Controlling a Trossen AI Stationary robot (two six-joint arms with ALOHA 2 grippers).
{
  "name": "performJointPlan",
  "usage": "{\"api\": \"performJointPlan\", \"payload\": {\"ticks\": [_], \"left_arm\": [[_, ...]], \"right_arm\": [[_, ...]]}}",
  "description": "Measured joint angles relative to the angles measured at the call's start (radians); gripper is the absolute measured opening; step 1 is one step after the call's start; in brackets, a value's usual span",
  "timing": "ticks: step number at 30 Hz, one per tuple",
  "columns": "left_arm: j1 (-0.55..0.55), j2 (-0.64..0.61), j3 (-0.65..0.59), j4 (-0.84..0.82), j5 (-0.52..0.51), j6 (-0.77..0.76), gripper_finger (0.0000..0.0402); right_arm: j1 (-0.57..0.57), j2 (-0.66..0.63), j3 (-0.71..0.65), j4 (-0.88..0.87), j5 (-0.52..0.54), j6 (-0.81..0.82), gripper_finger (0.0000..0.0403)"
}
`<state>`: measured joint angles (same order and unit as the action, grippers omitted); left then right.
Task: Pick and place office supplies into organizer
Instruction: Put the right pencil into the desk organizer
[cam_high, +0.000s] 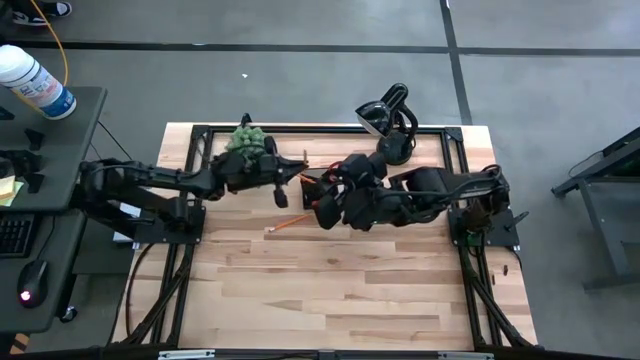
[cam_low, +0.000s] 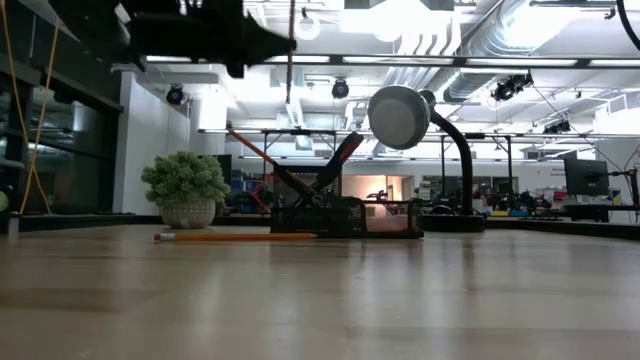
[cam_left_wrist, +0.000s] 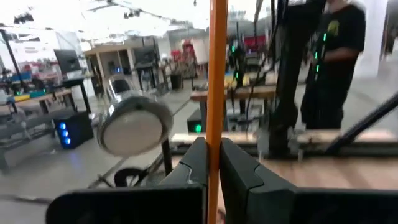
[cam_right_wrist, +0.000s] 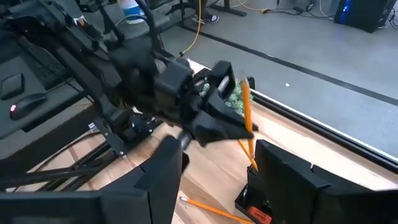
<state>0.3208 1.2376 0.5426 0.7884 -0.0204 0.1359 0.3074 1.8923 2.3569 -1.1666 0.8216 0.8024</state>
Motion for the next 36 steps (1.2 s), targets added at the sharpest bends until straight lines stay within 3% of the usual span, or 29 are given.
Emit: {"api": "performJointPlan", "payload": {"ticks": [11,20,36], "left_arm": [[0.001,0.247,0.001,0.137,-0.092,0.089,0.0],[0.004,0.405,0.072,0.13,-0.155,0.139,0.0],[0.074,0.485,0.11,0.04,-0.121,0.067,0.0]], "right_arm": [[-0.027,0.008,-0.001,-0.004,-0.021,-0.004,0.0189],[-0.027,0.008,-0.001,-0.004,-0.026,-0.019,0.0184],[-0.032,0.008,-0.001,-0.018,-0.036,-0.026,0.0174]]}}
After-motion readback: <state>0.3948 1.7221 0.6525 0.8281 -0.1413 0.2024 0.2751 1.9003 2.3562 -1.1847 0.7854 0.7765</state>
